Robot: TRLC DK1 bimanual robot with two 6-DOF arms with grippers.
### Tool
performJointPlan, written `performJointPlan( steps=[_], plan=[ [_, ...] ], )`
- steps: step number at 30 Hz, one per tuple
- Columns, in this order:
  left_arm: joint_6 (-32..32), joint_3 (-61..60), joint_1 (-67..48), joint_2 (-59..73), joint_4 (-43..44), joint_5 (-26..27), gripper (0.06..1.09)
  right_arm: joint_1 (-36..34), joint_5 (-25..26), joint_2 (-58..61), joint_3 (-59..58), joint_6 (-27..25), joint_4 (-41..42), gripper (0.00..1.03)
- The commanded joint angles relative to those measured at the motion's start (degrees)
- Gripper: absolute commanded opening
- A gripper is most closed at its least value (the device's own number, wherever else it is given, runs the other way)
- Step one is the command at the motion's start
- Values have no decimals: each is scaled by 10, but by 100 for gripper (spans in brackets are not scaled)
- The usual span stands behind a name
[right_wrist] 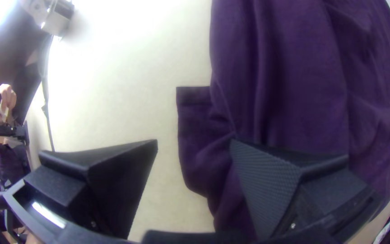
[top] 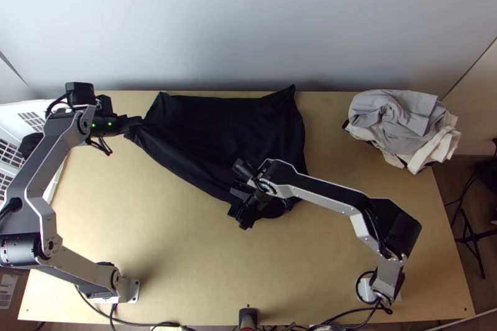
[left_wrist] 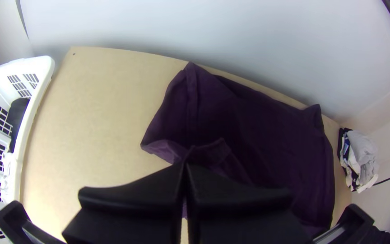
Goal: Fold the t-shirt
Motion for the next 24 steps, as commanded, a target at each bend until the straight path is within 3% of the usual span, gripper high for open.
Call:
performJointPlan(
  steps=[1,8,9,12,14,24],
  plan=[
    [2,3,0,11,2,2,10,-9,19,10,-5,-4,2,75],
    [2,3,4,12,2,2,10,-8,28,8,-16,-8,4,74],
    [2,3,4,11,2,3,10,-8,30,8,-19,-12,4,64],
    [1,3,4,9,1,4,10,-9,31,-2,-31,-25,13,20],
    [1,3,4,6,0,4,10,-9,44,-12,-40,-32,18,4],
    [18,0,4,-51,-51,4,10,-69,52,-121,-49,-31,-18,3]
  ],
)
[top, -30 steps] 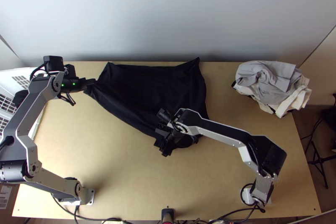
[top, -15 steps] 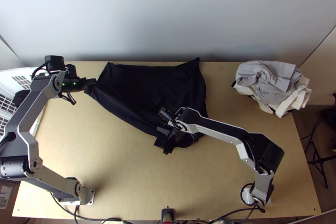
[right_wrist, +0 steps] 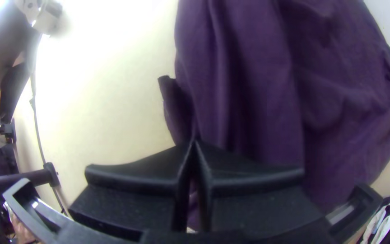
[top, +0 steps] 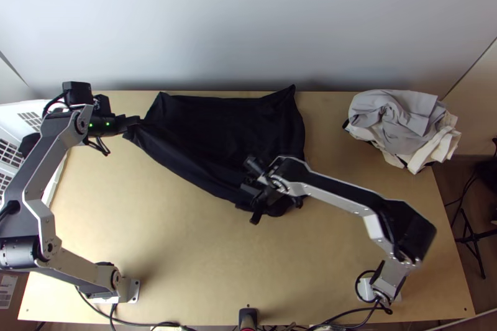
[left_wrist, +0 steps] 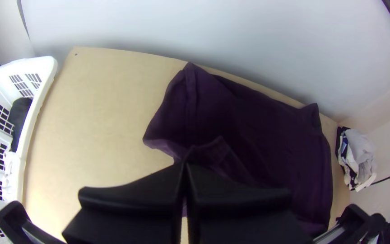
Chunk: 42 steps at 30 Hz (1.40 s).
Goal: Fold the t-shirt
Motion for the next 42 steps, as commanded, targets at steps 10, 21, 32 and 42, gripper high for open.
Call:
performJointPlan(
  steps=[10,21,32,42],
  plan=[
    [33,-34,-16,-154,-114,0,10,-142,3,-227,-16,-15,-89,3],
    [43,-54,2,-295,-262,-1,10,-187,3,-351,8,-49,-157,3],
    [96,-98,6,-445,-338,0,10,-169,3,-424,77,-72,-287,3],
    [133,-148,-8,-493,-377,0,10,-49,2,-473,46,-26,-389,3]
  ],
)
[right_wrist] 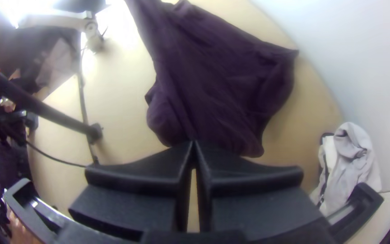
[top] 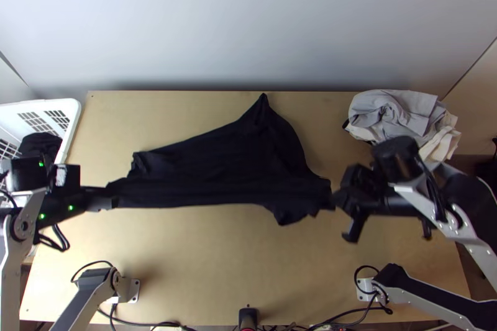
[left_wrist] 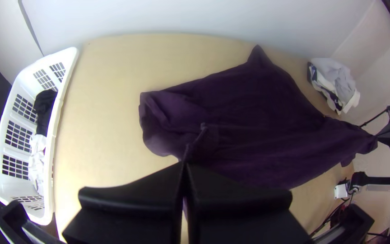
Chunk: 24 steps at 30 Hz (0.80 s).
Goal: Fold the t-shirt
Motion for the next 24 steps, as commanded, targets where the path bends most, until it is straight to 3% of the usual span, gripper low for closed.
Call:
performJointPlan(
  steps=[1,9,18,24],
  plan=[
    [14,-22,-6,-35,-22,0,10,62,-2,-29,-7,34,-48,3],
    [16,48,-7,-24,-25,0,10,32,-1,-16,75,41,-33,3],
    [20,54,-7,-18,-22,0,10,26,-3,-16,67,45,-37,3],
    [12,152,-7,16,-19,1,10,12,10,5,155,51,-35,3]
  ],
)
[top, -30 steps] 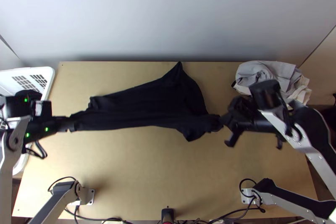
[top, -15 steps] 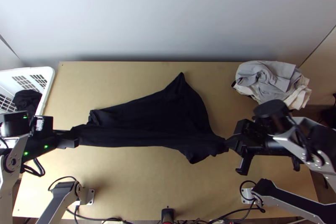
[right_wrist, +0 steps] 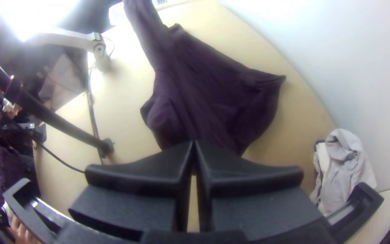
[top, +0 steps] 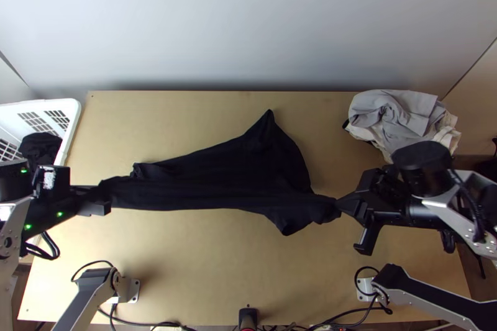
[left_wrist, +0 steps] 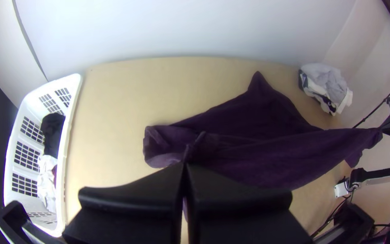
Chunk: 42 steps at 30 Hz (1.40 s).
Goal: Fold the t-shirt
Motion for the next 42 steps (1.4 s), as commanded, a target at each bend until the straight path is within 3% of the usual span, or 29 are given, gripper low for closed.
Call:
performJointPlan(
  steps=[1,8,13,22,30,34,42],
  plan=[
    [-10,110,1,38,6,1,10,-20,18,25,92,3,1,3],
    [-27,331,6,115,20,1,10,-52,45,78,252,3,14,3],
    [-35,454,16,149,40,0,9,-52,98,100,356,-6,41,3],
    [-89,525,133,129,117,0,9,-51,163,76,388,-35,125,3],
    [-107,526,141,71,178,1,9,-52,188,34,389,-37,201,3],
    [-117,540,141,51,182,6,9,-54,190,19,397,-35,205,3],
    [-93,538,142,-14,130,77,9,-64,190,-11,400,-12,158,3]
  ],
)
